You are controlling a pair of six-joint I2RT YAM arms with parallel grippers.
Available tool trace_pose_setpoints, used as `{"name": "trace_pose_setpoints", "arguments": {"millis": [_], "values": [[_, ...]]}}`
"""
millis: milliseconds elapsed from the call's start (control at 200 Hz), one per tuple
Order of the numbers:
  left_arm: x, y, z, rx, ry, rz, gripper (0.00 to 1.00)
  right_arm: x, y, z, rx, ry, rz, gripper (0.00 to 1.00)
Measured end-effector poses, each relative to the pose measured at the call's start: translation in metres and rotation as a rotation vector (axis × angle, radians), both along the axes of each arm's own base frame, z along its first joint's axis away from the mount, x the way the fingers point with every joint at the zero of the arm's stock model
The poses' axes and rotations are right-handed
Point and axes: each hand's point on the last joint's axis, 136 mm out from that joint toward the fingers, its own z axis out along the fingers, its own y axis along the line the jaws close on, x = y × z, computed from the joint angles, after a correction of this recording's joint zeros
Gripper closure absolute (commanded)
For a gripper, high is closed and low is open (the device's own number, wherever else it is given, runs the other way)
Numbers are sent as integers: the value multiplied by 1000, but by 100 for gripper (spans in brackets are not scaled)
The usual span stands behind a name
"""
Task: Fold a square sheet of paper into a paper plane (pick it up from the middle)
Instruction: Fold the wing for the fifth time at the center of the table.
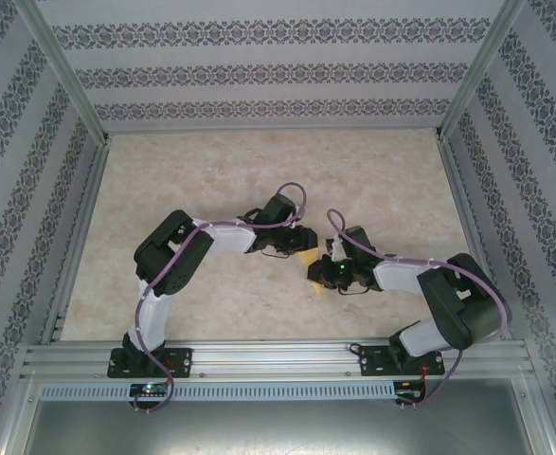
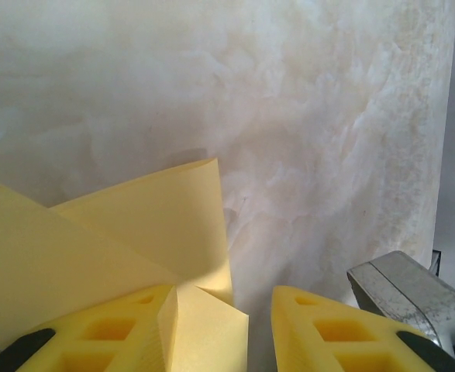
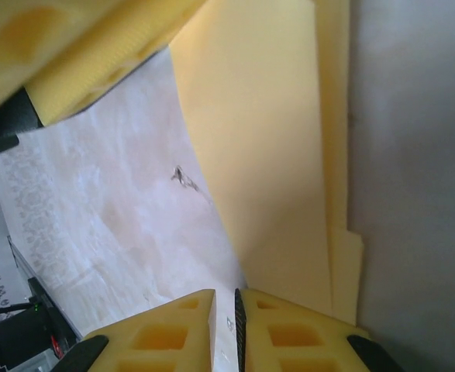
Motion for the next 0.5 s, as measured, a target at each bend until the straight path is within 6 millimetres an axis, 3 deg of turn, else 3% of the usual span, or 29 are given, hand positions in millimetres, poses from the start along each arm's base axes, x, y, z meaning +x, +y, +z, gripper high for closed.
{"name": "trace_pose_setpoints", "arguments": {"millis": [500], "values": [[0,0,-1,0,16,-1,61,-38,-22,-1,-29,26,-27,80]]}}
